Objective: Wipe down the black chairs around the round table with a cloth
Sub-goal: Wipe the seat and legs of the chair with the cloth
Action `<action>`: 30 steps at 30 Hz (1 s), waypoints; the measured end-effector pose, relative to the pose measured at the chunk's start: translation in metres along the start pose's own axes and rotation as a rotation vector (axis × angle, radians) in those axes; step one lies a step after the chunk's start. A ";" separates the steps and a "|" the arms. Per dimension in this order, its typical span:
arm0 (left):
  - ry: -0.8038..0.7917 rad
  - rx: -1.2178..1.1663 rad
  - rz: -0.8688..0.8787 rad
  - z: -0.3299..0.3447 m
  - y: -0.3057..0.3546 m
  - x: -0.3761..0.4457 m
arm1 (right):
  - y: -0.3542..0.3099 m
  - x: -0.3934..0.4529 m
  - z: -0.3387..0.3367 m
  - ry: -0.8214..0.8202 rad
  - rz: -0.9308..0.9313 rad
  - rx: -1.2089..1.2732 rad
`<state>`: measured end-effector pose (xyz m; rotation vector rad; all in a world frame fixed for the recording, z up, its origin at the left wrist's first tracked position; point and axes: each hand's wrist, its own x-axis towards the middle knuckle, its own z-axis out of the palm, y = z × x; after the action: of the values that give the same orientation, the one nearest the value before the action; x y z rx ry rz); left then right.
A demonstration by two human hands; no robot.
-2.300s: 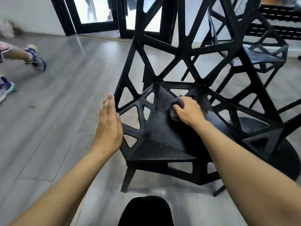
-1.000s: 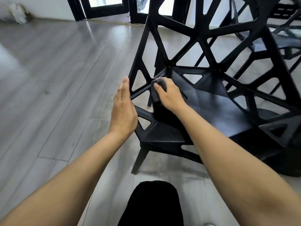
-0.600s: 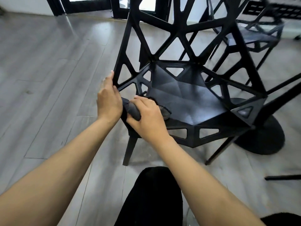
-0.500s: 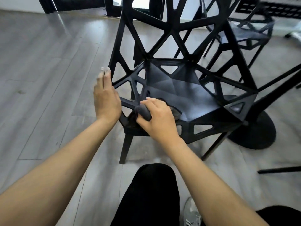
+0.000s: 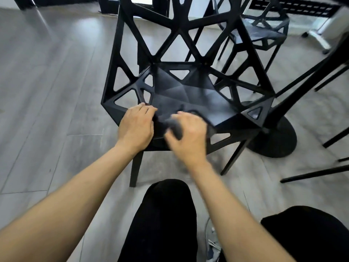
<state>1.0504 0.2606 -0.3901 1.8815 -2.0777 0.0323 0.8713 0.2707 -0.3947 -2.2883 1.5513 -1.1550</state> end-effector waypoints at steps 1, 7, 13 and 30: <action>-0.001 0.009 0.003 0.000 -0.001 0.000 | -0.015 -0.008 0.012 -0.029 -0.040 -0.002; 0.026 0.027 0.021 0.000 -0.003 -0.004 | 0.027 -0.026 -0.010 0.029 -0.174 -0.070; 0.055 0.005 0.014 0.000 0.001 -0.006 | 0.124 -0.029 -0.066 0.370 0.250 -0.066; 0.102 -0.020 -0.003 0.003 0.004 -0.005 | 0.101 -0.018 -0.066 0.281 0.164 -0.018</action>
<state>1.0460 0.2651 -0.3936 1.8325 -2.0003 0.1040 0.7504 0.2589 -0.4094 -2.0305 1.8111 -1.4704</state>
